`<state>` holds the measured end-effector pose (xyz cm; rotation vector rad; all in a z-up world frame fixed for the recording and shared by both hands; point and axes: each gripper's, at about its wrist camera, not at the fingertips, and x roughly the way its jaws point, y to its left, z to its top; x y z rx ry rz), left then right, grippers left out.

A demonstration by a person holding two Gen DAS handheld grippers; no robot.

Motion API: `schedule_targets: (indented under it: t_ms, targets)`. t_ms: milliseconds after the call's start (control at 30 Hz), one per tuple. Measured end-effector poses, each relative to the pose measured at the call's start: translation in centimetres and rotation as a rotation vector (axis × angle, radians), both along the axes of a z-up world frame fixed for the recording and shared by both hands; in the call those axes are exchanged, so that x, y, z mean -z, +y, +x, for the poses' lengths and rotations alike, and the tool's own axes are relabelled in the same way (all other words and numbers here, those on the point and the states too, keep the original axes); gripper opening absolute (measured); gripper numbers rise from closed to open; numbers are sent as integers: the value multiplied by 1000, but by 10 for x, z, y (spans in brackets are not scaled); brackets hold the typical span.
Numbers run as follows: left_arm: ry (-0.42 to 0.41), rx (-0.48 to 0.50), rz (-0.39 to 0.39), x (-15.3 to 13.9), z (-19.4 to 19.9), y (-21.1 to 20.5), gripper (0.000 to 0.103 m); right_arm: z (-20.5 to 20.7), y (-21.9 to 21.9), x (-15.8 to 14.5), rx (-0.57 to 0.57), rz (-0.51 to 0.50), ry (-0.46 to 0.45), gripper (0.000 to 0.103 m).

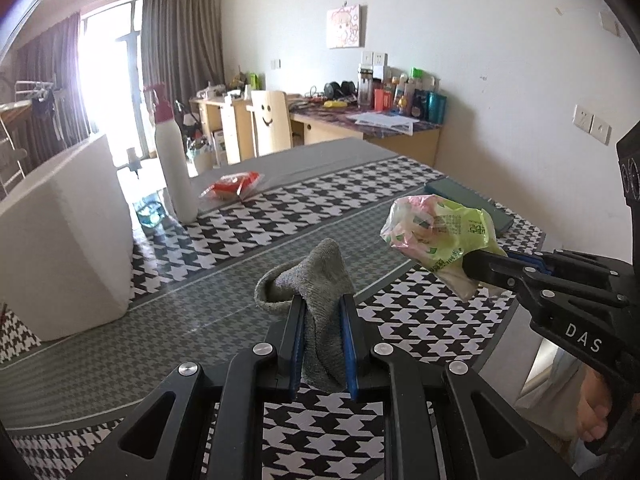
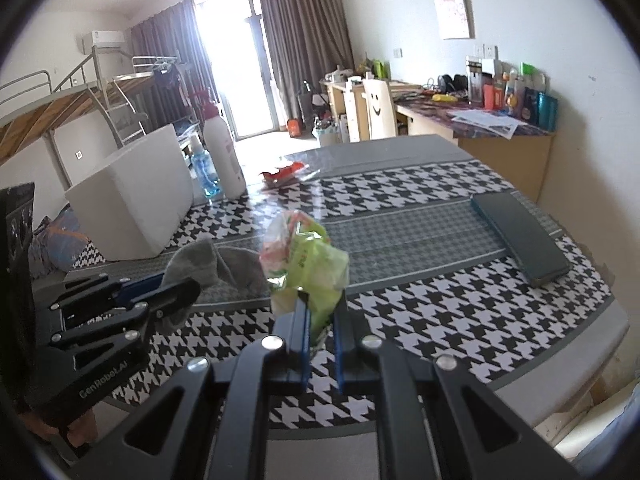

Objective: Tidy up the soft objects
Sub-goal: 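Lift the grey sock and snack bag and carry both toward the white foam box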

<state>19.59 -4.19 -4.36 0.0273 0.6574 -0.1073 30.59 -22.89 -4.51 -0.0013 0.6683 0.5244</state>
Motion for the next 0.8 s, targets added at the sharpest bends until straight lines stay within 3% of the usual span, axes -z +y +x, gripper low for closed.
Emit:
schedule_targets:
  t_ms: [800]
  targets:
    - [-172,6,26,-44,-37,4,17,-28,-10,-29,11,38,-114,12]
